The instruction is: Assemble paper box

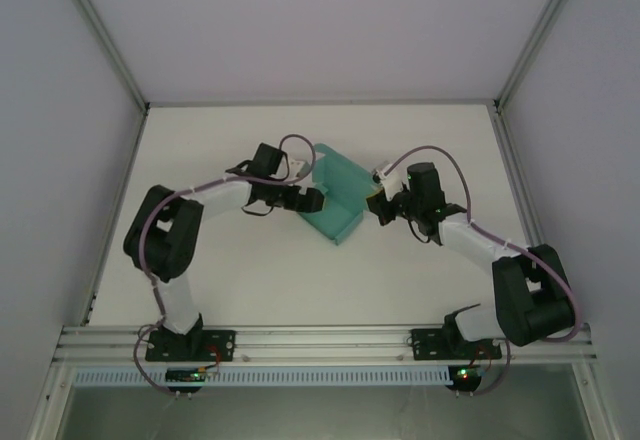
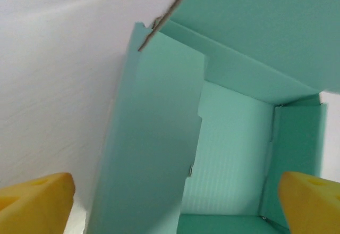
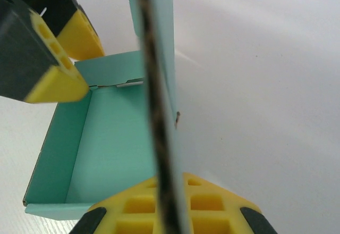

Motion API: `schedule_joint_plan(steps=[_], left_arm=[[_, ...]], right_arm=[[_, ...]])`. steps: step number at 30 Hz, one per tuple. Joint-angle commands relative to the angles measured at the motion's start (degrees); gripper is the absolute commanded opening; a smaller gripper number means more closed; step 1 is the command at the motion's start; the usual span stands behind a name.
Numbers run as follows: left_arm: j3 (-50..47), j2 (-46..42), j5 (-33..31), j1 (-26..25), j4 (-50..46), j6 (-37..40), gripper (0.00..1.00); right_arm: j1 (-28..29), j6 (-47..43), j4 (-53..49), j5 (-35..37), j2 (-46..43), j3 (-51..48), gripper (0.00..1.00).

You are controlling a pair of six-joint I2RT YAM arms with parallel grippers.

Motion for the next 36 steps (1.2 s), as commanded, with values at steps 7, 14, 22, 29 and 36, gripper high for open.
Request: schedule_joint_plan(steps=[7, 14, 22, 29, 36], left_arm=[[-2.42, -2.21, 3.27, 5.47, 2.31, -0.31, 0.87], [-1.35, 1.21, 7.72, 5.36, 4.16, 0.77, 0.57], [-0.18, 4.91, 6.70, 4.33, 3.34, 0.83, 0.35], [2.39, 6.44, -7.29, -0.17, 0.20, 2.10, 0.16], [4.62, 8.56, -21.06, -4.82, -2.29, 2.73, 0.19]], right_arm=[[-0.48, -7.05, 1.36, -5.06, -0.30, 1.89, 0.00], [-0.28, -7.76, -0.43, -5.45, 1.01, 4.03, 0.00], [-0.12, -8.11, -0.54, -6.24, 1.70, 4.94, 0.00], [0.47, -8.30, -2.05, -6.20, 2.60, 5.70, 0.00], [1.16, -8.29, -2.45, -5.54, 2.60, 5.52, 0.00]])
